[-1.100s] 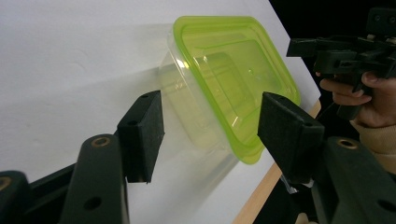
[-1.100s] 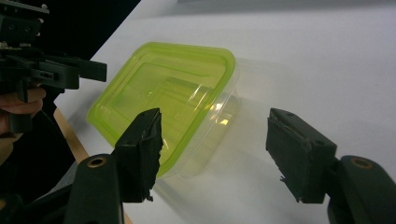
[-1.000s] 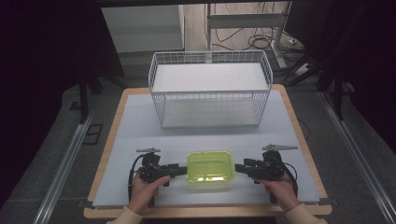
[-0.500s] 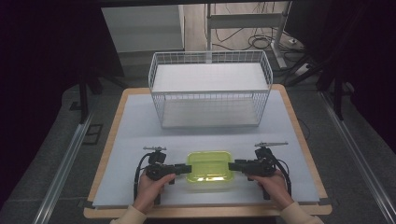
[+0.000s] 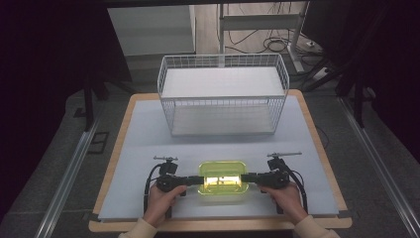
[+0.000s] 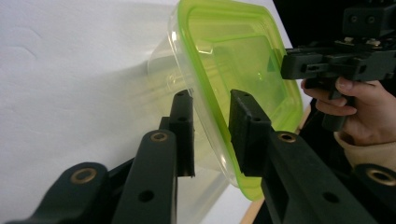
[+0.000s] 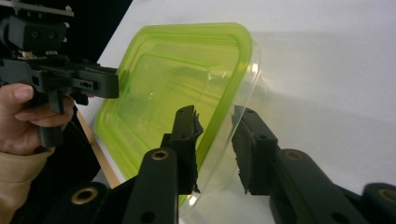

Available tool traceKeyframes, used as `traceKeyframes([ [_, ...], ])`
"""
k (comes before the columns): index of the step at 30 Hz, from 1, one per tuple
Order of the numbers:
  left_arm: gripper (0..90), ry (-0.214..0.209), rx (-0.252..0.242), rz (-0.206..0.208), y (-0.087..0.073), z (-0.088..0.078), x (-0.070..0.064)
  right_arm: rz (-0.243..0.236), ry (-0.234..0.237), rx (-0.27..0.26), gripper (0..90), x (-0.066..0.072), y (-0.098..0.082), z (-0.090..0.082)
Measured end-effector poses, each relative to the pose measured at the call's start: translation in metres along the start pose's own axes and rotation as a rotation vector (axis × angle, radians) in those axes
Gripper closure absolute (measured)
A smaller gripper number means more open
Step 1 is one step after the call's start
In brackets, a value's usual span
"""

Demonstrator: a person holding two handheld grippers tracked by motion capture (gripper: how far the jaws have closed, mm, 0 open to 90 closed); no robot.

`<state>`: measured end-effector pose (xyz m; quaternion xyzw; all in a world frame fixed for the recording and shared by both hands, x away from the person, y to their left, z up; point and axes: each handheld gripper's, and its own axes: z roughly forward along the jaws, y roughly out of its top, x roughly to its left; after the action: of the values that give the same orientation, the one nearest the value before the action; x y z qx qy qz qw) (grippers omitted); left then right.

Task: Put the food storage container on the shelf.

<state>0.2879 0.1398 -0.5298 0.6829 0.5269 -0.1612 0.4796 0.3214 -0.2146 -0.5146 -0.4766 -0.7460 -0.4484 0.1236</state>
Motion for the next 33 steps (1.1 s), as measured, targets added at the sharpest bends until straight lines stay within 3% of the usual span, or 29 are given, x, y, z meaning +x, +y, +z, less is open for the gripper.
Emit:
traceKeyframes([
  [2,75.0,-0.019,-0.007,-0.003,0.000,-0.001,0.000,0.015,0.008,-0.006,73.6,0.000,0.000,-0.002],
  [11,80.3,0.013,-0.018,0.024,-0.002,-0.004,-0.008,0.058,0.042,-0.021,80.6,0.003,0.002,-0.010],
  [33,81.0,0.009,-0.033,0.047,0.001,-0.010,-0.015,0.019,0.051,-0.047,81.0,0.010,0.006,-0.018],
])
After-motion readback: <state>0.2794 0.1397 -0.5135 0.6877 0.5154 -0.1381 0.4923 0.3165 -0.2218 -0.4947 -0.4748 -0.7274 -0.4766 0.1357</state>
